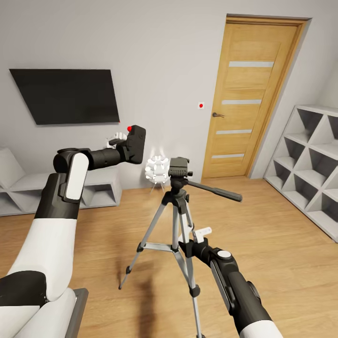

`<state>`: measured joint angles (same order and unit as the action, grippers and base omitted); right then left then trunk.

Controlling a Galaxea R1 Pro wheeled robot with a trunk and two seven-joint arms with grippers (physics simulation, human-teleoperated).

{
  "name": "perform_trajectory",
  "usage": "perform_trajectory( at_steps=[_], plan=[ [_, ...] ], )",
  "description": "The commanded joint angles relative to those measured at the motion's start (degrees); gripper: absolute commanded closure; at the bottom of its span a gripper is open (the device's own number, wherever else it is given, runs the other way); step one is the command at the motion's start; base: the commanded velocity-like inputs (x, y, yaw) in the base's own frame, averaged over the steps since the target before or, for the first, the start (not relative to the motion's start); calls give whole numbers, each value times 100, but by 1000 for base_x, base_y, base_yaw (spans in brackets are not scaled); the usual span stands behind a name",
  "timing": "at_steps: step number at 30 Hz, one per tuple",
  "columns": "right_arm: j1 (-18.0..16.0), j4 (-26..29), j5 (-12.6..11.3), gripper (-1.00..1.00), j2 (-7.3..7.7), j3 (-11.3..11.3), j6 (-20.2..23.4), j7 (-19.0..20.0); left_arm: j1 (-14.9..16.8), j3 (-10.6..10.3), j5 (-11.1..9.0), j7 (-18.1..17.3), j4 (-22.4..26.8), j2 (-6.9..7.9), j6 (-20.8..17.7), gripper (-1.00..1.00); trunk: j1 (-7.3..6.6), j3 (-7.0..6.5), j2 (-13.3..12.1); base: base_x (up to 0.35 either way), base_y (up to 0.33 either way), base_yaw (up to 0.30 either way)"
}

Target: Attach the digital camera to the camera tripod in the bedroom.

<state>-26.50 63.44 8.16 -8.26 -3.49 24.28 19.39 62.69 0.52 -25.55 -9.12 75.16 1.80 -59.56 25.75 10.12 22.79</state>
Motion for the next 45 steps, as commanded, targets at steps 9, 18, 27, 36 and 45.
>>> perform_trajectory(
  at_steps=[9, 18, 27, 36, 45],
  plan=[
    [-4, 18, 30, 100, 37, 6, -64, 44, 8, -53, 70, -49, -3, 26, -6, 100, 3, 12, 13, 0, 0, 0],
    [-4, 19, 34, 100, 44, 172, -77, 52, 581, -78, 240, 205, -1320, -137, 29, 100, 3, 12, 13, 0, 0, 0],
    [-4, 19, 37, 100, 44, 234, -81, 56, 725, -622, 822, 203, -1192, -439, 45, 100, 3, 12, 13, 0, 0, 0],
    [-4, 13, 54, 100, 43, 228, -81, 56, 728, -806, 883, 204, -948, -515, 64, 100, 3, 12, 13, 0, 0, 0],
    [-4, 10, 50, 100, 37, 226, -81, 56, 728, -811, 834, 201, -795, -641, 67, 100, 3, 12, 13, 0, 0, 0]
  ],
)
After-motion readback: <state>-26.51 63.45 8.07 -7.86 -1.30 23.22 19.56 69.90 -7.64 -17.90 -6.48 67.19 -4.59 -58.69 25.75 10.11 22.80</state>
